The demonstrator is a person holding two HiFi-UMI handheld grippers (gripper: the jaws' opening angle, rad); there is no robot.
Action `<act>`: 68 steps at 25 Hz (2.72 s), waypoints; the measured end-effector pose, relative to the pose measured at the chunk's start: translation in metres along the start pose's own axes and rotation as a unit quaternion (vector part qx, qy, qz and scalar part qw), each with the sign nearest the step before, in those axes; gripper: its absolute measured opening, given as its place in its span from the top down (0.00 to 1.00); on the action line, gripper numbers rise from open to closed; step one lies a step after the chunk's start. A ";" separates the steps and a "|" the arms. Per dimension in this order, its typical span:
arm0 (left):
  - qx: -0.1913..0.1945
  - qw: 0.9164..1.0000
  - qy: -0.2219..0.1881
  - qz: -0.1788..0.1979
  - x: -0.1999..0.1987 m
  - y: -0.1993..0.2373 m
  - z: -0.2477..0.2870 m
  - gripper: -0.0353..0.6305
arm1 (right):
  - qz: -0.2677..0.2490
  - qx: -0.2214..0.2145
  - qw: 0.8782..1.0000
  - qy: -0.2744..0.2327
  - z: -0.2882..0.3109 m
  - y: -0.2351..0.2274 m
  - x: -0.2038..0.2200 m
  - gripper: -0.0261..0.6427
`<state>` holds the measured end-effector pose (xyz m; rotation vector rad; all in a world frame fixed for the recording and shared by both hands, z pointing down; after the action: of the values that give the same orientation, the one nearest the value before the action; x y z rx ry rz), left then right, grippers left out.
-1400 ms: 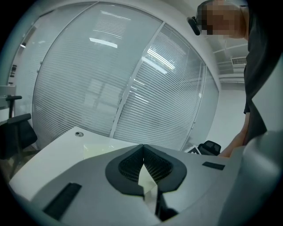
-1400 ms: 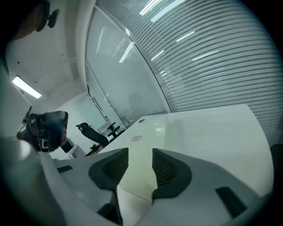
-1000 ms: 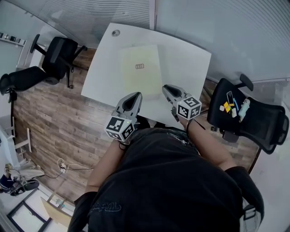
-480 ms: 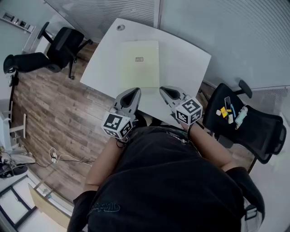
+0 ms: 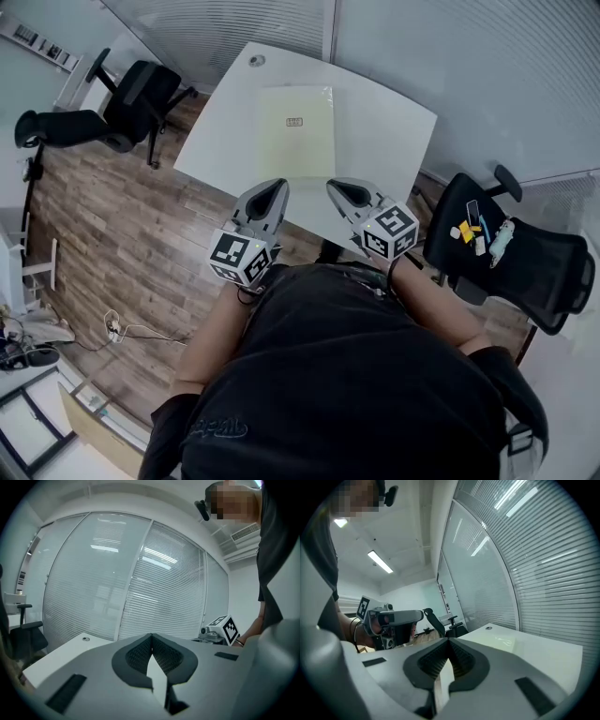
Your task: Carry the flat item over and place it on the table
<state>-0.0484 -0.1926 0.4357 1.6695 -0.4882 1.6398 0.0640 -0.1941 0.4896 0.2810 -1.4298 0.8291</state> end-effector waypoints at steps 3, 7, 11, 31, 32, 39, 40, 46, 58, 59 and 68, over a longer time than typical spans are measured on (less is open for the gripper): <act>0.011 1.000 -0.002 -0.001 -0.005 0.004 -0.015 0.92 | -0.005 0.000 1.000 -0.002 0.008 0.019 0.001 0.93; 0.020 1.000 -0.003 -0.002 -0.009 0.011 -0.044 0.92 | -0.006 0.002 1.000 -0.011 0.020 0.051 -0.002 0.93; 0.022 1.000 -0.001 -0.010 -0.009 0.021 -0.081 0.92 | -0.010 0.008 1.000 -0.019 0.031 0.087 -0.001 0.93; 0.109 0.993 0.010 -0.037 0.018 -0.021 -0.184 0.92 | -0.007 0.085 0.996 -0.038 -0.011 0.214 0.036 0.93; 0.114 0.993 0.010 -0.037 0.020 -0.026 -0.184 0.92 | -0.008 0.089 0.995 -0.039 -0.017 0.216 0.038 0.93; 0.115 0.992 0.008 -0.051 0.025 -0.058 -0.180 0.92 | -0.010 0.098 0.995 -0.035 -0.058 0.211 0.047 0.93; 0.112 0.992 0.008 -0.048 0.025 -0.063 -0.179 0.92 | -0.011 0.096 0.995 -0.035 -0.064 0.209 0.047 0.93; 0.095 0.995 0.015 -0.011 0.034 -0.108 -0.176 0.92 | -0.016 0.073 0.997 -0.035 -0.102 0.207 0.045 0.93; 0.079 0.997 0.018 -0.007 0.058 -0.192 -0.184 0.92 | -0.027 0.033 0.998 -0.038 -0.174 0.213 0.059 0.93; 0.079 0.997 0.020 -0.006 0.062 -0.199 -0.187 0.92 | -0.027 0.029 0.999 -0.037 -0.180 0.217 0.062 0.93; 0.074 0.997 0.021 0.003 0.080 -0.246 -0.210 0.92 | -0.025 0.011 0.999 -0.024 -0.227 0.232 0.083 0.93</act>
<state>-0.0080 0.1379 0.4381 1.7385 -0.3590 1.7488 0.0789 0.1396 0.4608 0.3543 -1.4530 0.8038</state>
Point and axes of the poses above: the fingertips, and each gripper's own axes: z forward along the fingers, y to its left, x out of its underside, the point moved 2 cm from there along -z, backward along the fingers, and after that the axes turned 7 degrees about -y, right-handed, at the moved point
